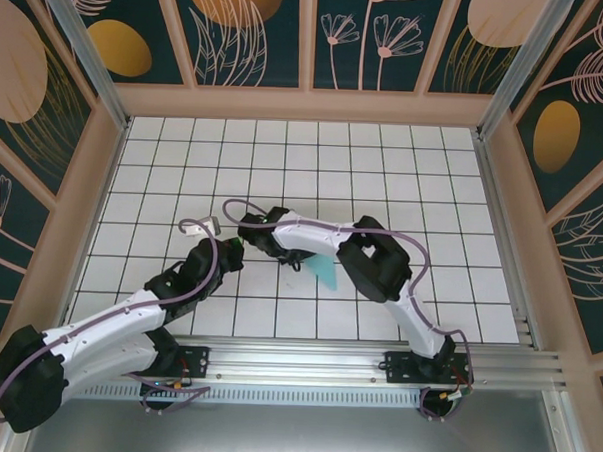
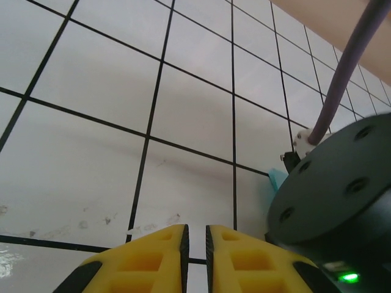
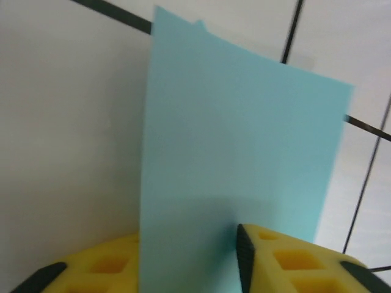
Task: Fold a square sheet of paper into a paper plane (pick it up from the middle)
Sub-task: Turn over the paper at the center of the table.
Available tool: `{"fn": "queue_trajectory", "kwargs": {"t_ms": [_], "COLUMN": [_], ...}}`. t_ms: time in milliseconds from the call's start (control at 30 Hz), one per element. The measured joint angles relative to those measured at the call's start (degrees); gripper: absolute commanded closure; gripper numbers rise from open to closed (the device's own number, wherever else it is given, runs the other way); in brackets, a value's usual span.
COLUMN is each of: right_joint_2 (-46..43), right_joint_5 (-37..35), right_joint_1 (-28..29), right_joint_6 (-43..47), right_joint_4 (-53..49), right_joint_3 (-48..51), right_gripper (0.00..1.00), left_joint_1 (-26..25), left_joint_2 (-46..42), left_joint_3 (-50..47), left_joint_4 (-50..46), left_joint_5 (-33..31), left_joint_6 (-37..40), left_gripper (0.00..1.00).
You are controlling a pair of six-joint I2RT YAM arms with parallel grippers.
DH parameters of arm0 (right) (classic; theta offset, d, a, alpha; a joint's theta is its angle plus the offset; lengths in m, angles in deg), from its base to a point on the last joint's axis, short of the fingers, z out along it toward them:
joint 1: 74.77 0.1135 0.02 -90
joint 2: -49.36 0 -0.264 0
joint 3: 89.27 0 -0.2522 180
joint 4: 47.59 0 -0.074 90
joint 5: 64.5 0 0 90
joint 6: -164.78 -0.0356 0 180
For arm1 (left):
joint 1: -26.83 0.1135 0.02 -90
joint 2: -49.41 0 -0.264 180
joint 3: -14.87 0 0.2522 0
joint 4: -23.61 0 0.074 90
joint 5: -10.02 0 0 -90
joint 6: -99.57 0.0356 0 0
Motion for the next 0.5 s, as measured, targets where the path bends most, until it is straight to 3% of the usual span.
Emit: {"fn": "queue_trajectory", "kwargs": {"t_ms": [100, 267, 333, 400, 500], "right_joint_2": [-3.61, -17.99, -25.18, -32.59, -41.48], "right_joint_5": [5.51, 15.89, 19.85, 24.2, 32.5], "right_joint_1": [0.04, -1.14, -3.06, -6.23, -11.98], "right_joint_6": [0.39, 0.74, 0.79, 0.39, 0.28], "right_joint_4": [6.27, 18.43, 23.02, 28.65, 37.44], "right_joint_3": [2.86, 15.21, 20.9, 27.56, 38.38], "right_gripper": [0.39, 0.37, 0.45, 0.66, 0.82], "left_joint_1": [-0.02, -0.02, -0.02, -0.02, -0.02], "left_joint_2": [1.38, 4.5, 6.1, 8.15, 11.32], "left_joint_3": [0.02, 1.25, 2.21, 3.19, 4.66], "left_joint_4": [0.0, 0.07, 0.24, 0.55, 0.87], "left_joint_5": [0.81, 2.6, 3.61, 4.7, 6.75], "left_joint_6": [0.0, 0.07, 0.09, 0.24, 0.46], "left_gripper": [0.82, 0.82, 0.83, 0.83, 0.84]}}
